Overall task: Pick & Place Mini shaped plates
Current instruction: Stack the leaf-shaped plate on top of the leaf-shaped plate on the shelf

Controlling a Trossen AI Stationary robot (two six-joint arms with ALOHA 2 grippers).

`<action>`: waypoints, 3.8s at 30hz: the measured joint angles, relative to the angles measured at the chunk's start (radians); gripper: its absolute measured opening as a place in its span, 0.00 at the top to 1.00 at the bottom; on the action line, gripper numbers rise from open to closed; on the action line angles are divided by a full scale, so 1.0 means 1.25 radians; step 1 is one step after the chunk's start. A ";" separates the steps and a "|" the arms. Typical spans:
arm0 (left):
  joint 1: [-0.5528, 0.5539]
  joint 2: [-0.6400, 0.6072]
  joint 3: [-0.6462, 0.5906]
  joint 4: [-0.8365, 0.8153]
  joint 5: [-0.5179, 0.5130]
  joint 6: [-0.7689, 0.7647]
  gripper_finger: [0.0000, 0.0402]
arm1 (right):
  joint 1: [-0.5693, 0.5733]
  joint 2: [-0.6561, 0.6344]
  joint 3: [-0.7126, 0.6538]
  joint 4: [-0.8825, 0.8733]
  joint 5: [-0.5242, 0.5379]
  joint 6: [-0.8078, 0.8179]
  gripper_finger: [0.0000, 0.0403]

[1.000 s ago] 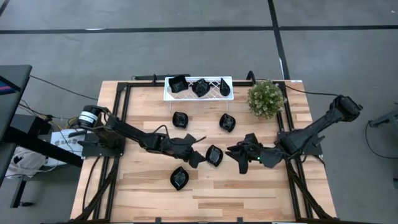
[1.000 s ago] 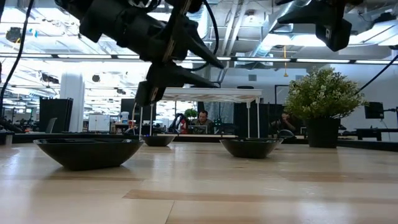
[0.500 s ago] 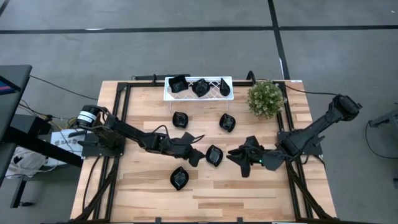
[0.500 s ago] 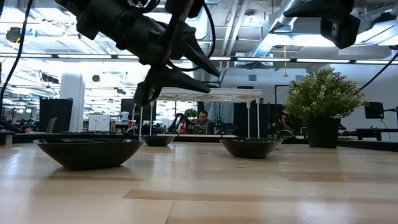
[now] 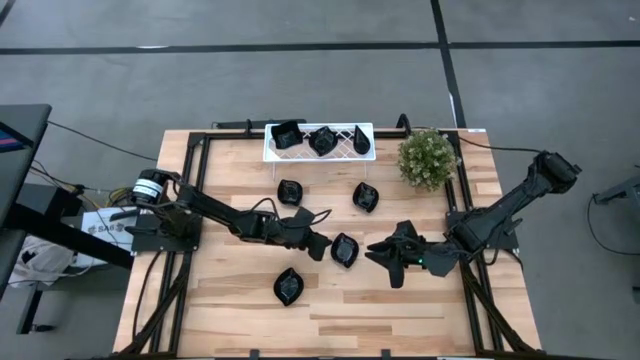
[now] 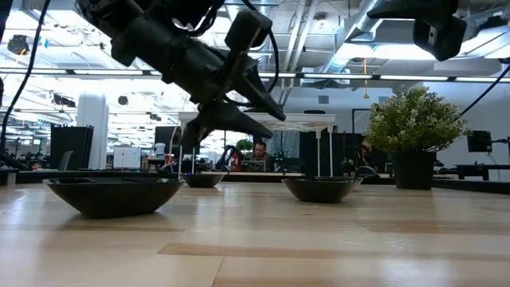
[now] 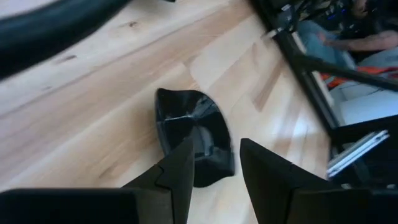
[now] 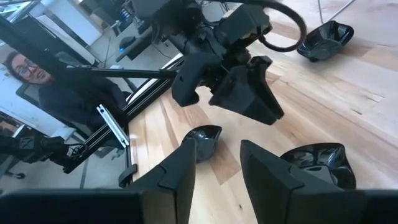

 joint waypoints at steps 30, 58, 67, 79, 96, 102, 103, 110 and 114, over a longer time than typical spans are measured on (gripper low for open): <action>0.025 0.151 0.043 0.082 0.051 0.005 0.62 | 0.000 0.000 0.000 -0.007 -0.021 0.000 0.70; 0.023 0.148 0.042 0.095 0.049 0.003 0.62 | 0.000 0.000 0.000 -0.007 -0.042 0.000 0.70; 0.027 0.122 0.041 0.112 0.046 0.095 0.62 | 0.000 0.000 0.000 -0.008 -0.042 0.000 0.70; 0.040 0.071 0.041 -0.006 -0.012 0.161 0.62 | 0.000 0.000 0.000 -0.007 -0.043 0.000 0.70; 0.020 0.101 0.041 0.002 0.021 0.106 0.56 | -0.001 0.000 0.000 -0.009 -0.043 0.000 0.70; 0.020 0.101 0.041 0.005 0.019 0.106 0.51 | -0.001 0.000 0.000 -0.009 -0.043 0.000 0.70; 0.020 0.101 0.041 0.005 0.018 0.106 0.51 | -0.001 0.000 0.000 -0.009 -0.043 0.000 0.70; 0.022 0.101 0.041 0.005 0.011 0.106 0.53 | -0.001 0.000 0.000 -0.009 -0.042 0.000 0.70; 0.024 0.107 0.042 0.010 0.007 0.086 0.53 | -0.001 0.000 0.000 -0.009 -0.042 0.000 0.70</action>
